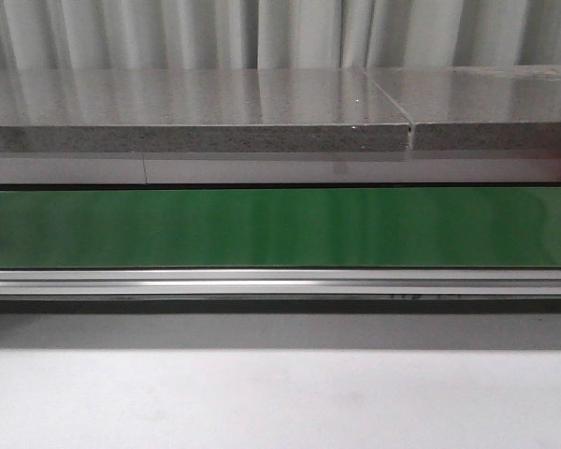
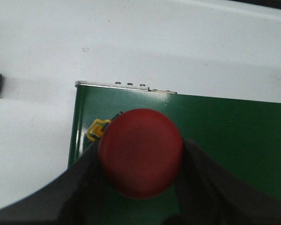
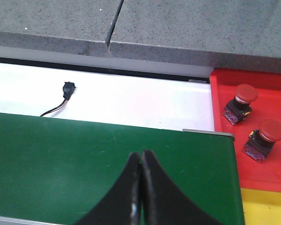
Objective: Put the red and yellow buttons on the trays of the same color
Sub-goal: 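Grasp the red button with the left gripper and lift it over the belt, then set the red button on the belt and open the left gripper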
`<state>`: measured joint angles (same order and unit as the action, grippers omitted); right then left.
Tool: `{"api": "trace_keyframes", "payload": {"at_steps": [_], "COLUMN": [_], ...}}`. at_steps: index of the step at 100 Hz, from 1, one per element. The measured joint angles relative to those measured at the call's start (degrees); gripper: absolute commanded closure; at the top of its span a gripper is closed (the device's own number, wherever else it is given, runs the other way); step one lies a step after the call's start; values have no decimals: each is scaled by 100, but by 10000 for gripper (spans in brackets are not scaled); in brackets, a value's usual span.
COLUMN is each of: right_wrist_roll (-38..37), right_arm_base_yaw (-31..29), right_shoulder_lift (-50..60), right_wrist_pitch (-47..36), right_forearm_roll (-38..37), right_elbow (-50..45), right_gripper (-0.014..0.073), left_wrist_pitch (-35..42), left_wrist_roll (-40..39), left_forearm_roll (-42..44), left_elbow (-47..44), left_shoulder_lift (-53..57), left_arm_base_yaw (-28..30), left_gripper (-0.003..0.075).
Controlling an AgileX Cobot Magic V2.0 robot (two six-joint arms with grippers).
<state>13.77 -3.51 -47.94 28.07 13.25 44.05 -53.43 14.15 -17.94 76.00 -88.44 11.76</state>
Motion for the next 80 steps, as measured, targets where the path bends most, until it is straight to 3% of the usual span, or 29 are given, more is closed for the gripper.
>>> {"api": "trace_keyframes", "payload": {"at_steps": [80], "right_wrist_roll": [0], "right_arm_base_yaw": [0], "right_shoulder_lift": [0], "right_wrist_pitch": [0], "right_forearm_roll": [0], "right_elbow": [0], "right_gripper": [660], "left_wrist_pitch": [499], "left_wrist_roll": [178], "left_forearm_roll": [21], "left_elbow": [-857], "left_shoulder_lift": [-308], "left_arm_base_yaw": [-113], "left_gripper": [629]}}
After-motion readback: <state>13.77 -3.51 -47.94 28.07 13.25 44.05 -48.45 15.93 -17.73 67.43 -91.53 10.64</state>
